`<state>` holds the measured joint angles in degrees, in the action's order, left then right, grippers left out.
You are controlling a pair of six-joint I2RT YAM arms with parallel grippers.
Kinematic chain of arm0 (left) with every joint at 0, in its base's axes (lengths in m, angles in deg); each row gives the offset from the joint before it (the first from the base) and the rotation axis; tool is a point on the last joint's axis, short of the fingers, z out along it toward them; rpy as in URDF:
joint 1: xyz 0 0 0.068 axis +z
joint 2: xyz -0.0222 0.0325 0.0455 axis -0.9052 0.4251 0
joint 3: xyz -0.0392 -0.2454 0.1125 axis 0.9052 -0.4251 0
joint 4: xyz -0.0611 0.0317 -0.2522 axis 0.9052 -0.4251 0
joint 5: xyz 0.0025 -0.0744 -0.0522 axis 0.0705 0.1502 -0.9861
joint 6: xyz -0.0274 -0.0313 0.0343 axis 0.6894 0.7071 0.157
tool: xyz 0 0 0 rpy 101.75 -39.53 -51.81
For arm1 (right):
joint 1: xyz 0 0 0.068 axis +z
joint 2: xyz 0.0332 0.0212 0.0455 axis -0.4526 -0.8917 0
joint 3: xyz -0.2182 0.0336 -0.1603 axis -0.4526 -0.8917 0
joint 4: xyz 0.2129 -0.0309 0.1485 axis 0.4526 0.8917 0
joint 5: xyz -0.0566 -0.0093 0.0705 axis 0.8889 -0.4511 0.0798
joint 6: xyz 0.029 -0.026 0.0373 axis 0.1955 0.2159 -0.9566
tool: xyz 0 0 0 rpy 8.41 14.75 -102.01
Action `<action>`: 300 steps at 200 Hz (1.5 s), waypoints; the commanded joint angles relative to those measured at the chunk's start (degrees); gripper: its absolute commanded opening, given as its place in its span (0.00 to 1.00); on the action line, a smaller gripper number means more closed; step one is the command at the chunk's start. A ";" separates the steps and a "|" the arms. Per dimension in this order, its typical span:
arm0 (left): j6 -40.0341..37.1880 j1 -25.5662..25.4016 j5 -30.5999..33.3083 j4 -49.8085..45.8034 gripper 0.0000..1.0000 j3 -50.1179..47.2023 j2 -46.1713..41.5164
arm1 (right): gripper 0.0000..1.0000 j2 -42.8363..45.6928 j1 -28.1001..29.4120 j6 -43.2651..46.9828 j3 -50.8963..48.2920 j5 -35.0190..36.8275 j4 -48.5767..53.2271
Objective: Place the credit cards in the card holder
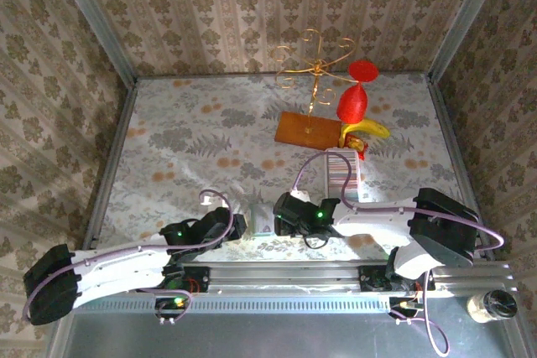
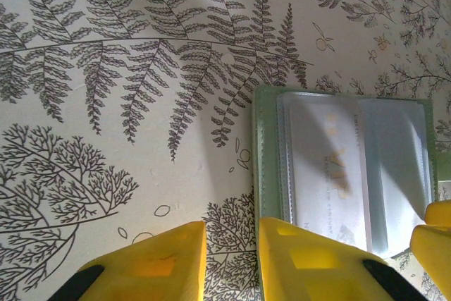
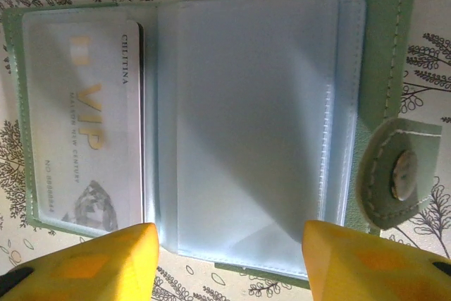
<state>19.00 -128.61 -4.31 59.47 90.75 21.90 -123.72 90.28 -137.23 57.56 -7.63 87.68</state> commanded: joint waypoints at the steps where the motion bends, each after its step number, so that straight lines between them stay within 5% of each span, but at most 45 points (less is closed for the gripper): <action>1: -1.24 -0.07 -0.77 1.48 0.25 1.49 0.83 | 0.58 -1.38 -0.14 -1.04 1.00 1.40 1.80; 195: 1.55 -0.04 -2.93 9.29 0.11 0.01 10.88 | 0.58 -3.35 -0.09 -6.96 -1.09 -4.86 -19.49; 300: 4.02 -0.31 4.31 -5.51 0.04 -1.19 -6.22 | 0.58 -4.45 -0.08 -9.22 -1.95 -5.81 -23.45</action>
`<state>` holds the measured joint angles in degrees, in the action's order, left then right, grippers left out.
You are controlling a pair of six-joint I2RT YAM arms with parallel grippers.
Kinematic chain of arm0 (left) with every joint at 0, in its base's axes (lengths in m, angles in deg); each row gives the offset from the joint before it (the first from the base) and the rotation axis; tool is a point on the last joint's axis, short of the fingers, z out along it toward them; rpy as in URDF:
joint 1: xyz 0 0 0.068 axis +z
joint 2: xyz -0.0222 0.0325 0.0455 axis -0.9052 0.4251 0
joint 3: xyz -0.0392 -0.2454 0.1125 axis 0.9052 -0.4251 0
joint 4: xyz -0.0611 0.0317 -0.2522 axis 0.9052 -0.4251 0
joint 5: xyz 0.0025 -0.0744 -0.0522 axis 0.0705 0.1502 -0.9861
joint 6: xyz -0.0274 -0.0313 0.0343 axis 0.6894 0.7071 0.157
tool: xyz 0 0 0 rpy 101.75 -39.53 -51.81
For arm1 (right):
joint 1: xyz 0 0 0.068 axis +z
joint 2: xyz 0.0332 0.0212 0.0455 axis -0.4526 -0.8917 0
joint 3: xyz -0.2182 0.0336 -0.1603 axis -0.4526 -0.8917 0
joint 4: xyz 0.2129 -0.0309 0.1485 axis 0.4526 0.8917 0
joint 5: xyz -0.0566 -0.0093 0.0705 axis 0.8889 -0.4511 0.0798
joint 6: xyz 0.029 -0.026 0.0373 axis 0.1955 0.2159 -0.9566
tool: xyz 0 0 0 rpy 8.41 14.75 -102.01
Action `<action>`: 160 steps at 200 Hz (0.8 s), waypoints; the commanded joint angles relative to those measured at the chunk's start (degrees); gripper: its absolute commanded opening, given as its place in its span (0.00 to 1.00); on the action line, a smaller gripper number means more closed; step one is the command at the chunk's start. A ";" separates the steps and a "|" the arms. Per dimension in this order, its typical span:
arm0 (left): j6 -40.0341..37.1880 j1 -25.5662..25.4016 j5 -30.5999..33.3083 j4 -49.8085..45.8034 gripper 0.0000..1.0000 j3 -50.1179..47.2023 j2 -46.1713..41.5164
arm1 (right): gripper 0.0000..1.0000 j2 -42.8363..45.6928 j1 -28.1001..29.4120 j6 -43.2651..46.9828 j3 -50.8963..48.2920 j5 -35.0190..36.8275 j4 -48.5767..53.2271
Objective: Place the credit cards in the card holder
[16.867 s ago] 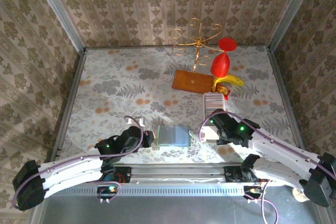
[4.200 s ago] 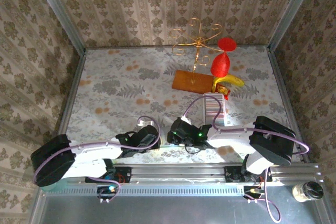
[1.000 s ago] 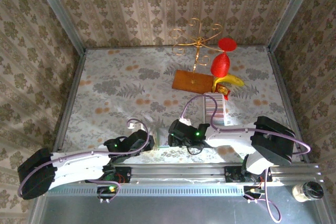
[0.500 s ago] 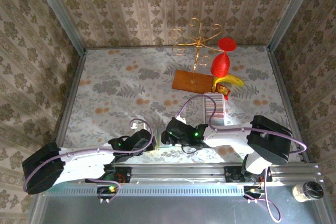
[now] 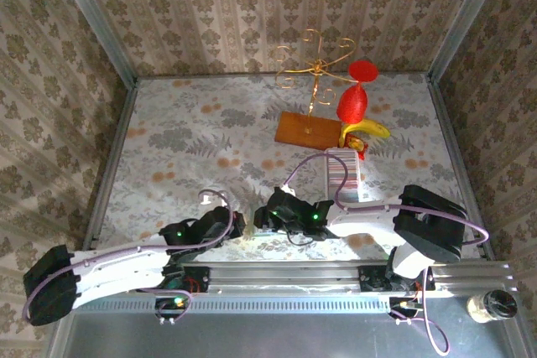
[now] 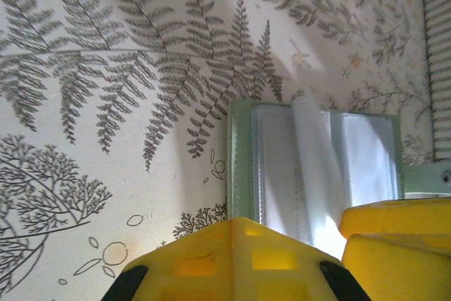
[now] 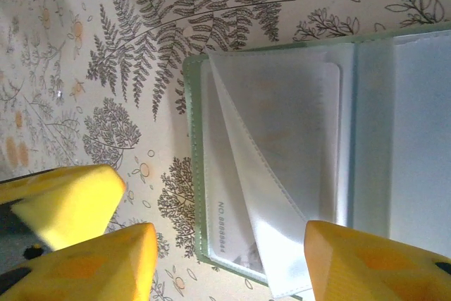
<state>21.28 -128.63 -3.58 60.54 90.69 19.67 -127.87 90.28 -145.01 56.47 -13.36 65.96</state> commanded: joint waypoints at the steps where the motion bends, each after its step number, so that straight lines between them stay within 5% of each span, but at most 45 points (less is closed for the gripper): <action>1: 1.79 -0.28 3.73 -6.76 0.04 -1.15 -4.19 | 0.58 -0.35 -0.09 -1.53 -0.86 -0.12 -1.79; 56: 1.32 -0.28 6.10 -13.35 0.02 -1.29 -12.65 | 0.58 -2.22 -0.09 -4.70 -0.95 -1.81 -7.48; 160: 0.86 -0.28 9.78 -20.08 0.00 1.19 -14.64 | 0.58 -5.42 0.59 -9.88 0.72 -6.52 -21.26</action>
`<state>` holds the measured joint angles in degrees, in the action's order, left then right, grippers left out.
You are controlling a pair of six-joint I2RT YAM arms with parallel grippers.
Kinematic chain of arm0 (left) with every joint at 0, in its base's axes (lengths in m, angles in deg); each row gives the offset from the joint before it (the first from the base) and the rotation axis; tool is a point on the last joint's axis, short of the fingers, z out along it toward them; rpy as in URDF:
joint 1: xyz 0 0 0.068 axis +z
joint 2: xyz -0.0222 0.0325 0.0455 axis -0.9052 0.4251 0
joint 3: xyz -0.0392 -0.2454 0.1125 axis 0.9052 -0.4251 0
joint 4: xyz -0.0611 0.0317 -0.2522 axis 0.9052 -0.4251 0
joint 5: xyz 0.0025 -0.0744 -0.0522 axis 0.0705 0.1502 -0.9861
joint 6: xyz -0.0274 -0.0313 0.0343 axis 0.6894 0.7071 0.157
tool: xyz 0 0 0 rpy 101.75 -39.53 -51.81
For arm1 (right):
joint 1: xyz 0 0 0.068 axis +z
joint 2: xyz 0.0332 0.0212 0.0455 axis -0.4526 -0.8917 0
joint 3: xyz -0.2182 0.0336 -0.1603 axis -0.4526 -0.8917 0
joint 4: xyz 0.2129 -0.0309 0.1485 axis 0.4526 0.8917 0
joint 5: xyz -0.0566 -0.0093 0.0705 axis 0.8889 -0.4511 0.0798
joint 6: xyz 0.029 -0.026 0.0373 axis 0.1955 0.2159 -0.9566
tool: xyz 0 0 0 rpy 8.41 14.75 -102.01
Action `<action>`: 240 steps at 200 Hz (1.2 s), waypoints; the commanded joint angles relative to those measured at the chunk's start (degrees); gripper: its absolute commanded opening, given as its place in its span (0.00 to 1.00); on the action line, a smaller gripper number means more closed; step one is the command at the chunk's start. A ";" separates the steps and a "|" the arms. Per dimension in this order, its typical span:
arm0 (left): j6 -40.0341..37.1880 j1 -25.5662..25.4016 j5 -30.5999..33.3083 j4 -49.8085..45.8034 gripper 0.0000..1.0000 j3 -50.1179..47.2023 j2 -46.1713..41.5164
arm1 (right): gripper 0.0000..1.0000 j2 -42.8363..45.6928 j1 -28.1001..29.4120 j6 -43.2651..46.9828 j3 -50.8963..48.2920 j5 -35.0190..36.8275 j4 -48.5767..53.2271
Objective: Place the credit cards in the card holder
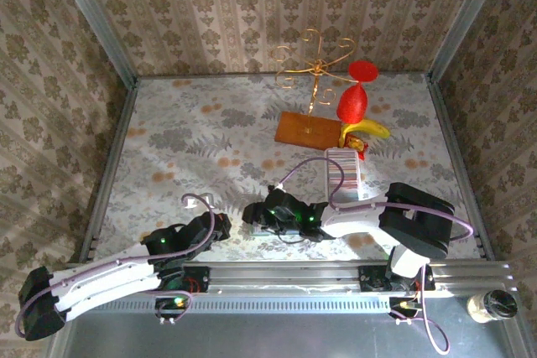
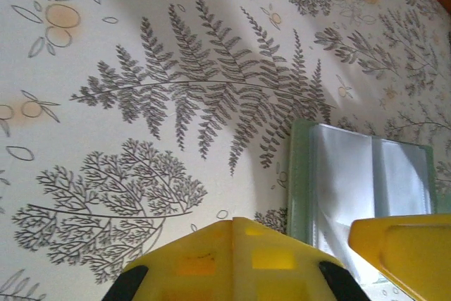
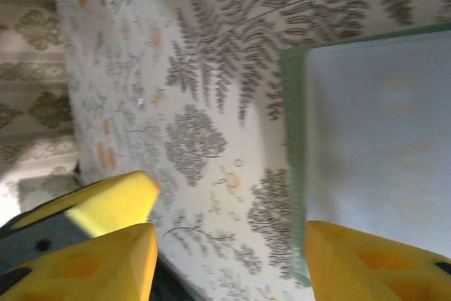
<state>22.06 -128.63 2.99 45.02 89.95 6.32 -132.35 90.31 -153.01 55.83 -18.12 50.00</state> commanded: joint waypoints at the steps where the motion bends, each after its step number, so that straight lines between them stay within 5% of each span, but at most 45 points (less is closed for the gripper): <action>1: 0.08 -0.28 3.24 -4.68 0.00 1.94 -1.34 | 0.58 -0.94 0.58 -1.89 1.40 -1.78 -5.32; 47: 1.25 -0.33 3.43 -4.71 0.00 1.39 -2.63 | 0.60 1.28 0.94 -0.03 3.47 -1.23 -5.73; 82: 0.20 -0.26 3.62 -5.00 0.03 2.25 -2.57 | 0.66 8.76 1.06 12.95 5.79 1.01 4.24; 129: -3.39 -0.19 1.24 0.49 0.15 2.90 0.98 | 0.79 27.68 -2.91 52.13 7.10 12.69 28.24; 167: -5.88 0.15 -3.38 9.20 0.28 4.00 9.05 | 0.83 41.51 -6.44 95.29 6.43 8.62 45.90; 212: -8.72 2.25 -7.54 14.21 0.46 4.84 14.29 | 0.94 48.69 -15.35 123.48 5.10 8.94 67.73; 240: -9.82 4.67 -11.35 15.25 0.53 4.29 14.93 | 1.00 49.27 -20.88 134.65 -0.64 12.62 67.06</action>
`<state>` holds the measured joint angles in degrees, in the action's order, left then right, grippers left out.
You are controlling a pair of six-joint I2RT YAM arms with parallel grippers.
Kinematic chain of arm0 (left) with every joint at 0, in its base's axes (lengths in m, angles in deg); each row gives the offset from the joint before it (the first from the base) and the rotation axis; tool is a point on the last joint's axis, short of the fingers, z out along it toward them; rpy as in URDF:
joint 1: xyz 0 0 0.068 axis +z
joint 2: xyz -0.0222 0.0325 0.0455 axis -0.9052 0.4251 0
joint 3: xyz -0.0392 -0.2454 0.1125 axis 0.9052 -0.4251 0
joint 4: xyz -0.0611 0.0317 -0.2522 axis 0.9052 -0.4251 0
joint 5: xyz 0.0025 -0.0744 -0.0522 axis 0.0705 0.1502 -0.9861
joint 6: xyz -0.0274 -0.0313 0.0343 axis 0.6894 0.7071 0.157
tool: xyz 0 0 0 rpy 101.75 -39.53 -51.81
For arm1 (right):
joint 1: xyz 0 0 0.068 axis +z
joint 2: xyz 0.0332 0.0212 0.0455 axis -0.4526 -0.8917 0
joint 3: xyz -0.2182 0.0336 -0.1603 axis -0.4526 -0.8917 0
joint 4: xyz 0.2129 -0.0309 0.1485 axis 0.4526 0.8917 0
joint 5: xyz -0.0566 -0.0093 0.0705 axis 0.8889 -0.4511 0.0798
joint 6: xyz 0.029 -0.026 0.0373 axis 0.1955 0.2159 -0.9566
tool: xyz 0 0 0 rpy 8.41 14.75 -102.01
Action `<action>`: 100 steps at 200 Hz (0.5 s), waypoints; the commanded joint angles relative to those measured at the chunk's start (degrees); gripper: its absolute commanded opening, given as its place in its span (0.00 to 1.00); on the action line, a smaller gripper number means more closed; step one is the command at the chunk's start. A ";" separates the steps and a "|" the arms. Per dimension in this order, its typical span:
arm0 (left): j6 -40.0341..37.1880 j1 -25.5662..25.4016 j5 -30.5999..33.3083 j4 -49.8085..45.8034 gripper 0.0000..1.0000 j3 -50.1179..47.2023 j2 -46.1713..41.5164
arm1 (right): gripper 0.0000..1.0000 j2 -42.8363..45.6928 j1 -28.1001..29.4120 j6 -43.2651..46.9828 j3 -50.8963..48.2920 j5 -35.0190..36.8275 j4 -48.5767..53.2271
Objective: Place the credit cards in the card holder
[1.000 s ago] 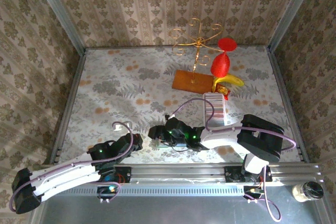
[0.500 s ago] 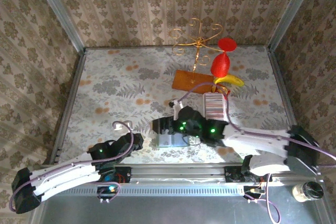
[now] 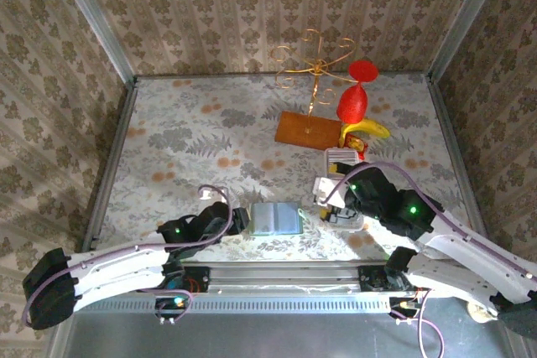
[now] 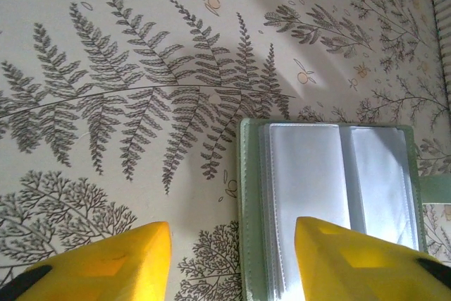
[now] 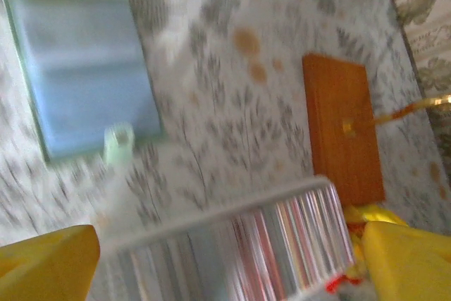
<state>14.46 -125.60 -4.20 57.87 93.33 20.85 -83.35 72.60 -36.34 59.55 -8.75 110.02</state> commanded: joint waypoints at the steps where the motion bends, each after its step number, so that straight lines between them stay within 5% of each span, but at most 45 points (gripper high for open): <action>1: -2.18 1.71 -4.28 2.40 0.53 0.92 0.36 | 1.00 0.21 -3.34 18.22 -4.59 3.28 6.84; 100: -3.38 3.53 -7.37 3.69 0.59 -1.35 -0.20 | 1.00 -8.66 -6.01 24.21 -13.97 8.91 -12.26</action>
<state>12.27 -122.54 -10.23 60.21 93.07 20.46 -91.11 67.03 -14.31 46.50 -3.76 102.74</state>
